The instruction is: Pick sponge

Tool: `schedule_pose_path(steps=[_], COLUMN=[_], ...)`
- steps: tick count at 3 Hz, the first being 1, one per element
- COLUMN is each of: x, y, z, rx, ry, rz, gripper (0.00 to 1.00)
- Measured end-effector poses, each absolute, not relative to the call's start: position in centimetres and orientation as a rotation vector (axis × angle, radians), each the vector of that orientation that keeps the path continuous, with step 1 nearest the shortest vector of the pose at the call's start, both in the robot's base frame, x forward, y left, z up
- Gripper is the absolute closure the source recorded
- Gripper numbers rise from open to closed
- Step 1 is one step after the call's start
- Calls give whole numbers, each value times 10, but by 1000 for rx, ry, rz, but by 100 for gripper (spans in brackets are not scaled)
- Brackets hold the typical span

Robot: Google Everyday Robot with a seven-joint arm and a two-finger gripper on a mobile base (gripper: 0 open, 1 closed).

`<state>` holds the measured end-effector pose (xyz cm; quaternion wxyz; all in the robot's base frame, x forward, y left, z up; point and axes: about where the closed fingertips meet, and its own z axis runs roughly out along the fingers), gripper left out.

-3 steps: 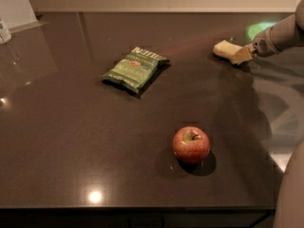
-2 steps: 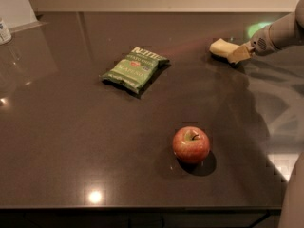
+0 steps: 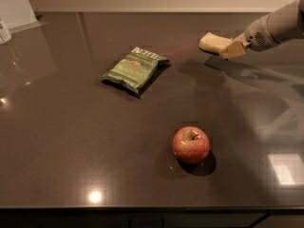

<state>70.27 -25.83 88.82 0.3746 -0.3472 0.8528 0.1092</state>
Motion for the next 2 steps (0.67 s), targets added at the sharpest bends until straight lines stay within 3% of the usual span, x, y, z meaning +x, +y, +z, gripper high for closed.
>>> schedule_pose_path(steps=[2], x=[676], y=[-227], z=[941], rx=[-1024], ry=[2078], rz=[269], gripper=[100])
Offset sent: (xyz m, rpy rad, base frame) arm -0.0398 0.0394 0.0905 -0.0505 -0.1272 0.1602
